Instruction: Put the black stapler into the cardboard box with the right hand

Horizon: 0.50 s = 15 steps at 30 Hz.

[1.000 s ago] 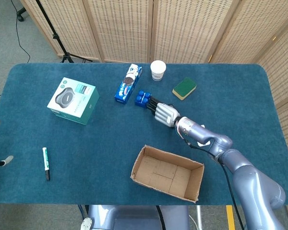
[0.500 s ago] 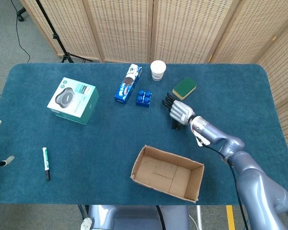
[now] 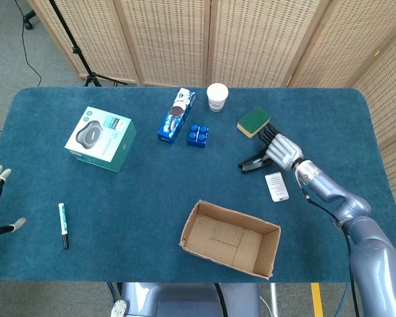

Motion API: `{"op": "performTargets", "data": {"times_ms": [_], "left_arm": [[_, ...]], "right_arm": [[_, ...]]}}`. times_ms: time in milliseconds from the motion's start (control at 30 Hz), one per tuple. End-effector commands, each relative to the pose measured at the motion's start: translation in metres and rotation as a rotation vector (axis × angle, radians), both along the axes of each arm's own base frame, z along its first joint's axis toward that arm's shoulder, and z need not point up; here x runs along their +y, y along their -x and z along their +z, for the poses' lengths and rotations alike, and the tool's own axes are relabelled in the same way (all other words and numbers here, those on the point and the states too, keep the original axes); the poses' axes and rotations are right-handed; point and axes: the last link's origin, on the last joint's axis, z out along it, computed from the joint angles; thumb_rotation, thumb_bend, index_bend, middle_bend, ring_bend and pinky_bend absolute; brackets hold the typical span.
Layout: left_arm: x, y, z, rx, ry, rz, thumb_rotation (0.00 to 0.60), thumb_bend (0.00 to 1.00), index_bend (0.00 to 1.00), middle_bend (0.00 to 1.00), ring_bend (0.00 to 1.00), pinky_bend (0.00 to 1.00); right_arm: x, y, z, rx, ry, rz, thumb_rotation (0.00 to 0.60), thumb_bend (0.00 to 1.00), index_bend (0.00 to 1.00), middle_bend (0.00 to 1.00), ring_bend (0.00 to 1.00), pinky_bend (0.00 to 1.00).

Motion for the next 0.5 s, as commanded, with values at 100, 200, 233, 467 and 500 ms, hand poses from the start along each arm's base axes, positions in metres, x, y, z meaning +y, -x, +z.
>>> {"op": "performTargets", "data": {"times_ms": [100, 200, 233, 467, 500], "left_arm": [[-0.002, -0.001, 0.002, -0.005, -0.003, -0.008, 0.600, 0.00, 0.00, 0.00, 0.00, 0.00], [-0.003, -0.001, 0.002, -0.007, -0.002, -0.014, 0.600, 0.00, 0.00, 0.00, 0.00, 0.00], [-0.003, -0.002, 0.002, -0.007, -0.002, -0.017, 0.600, 0.00, 0.00, 0.00, 0.00, 0.00], [-0.004, -0.001, 0.004, -0.012, -0.007, -0.014, 0.600, 0.00, 0.00, 0.00, 0.00, 0.00], [-0.003, 0.000, 0.005, -0.013, -0.008, -0.012, 0.600, 0.00, 0.00, 0.00, 0.00, 0.00]], "right_arm": [[0.006, -0.012, 0.021, -0.304, 0.007, -0.058, 0.600, 0.51, 0.21, 0.00, 0.00, 0.01], [0.003, -0.035, 0.034, -0.503, -0.019, -0.094, 0.600, 0.20, 0.08, 0.00, 0.00, 0.01], [0.003, -0.042, 0.038, -0.549, -0.034, -0.104, 0.600, 0.10, 0.06, 0.00, 0.00, 0.01], [0.004, -0.078, 0.041, -0.670, -0.146, -0.223, 0.600, 0.00, 0.06, 0.02, 0.00, 0.07], [0.005, -0.080, 0.037, -0.655, -0.159, -0.237, 0.600, 0.00, 0.06, 0.02, 0.00, 0.08]]}}
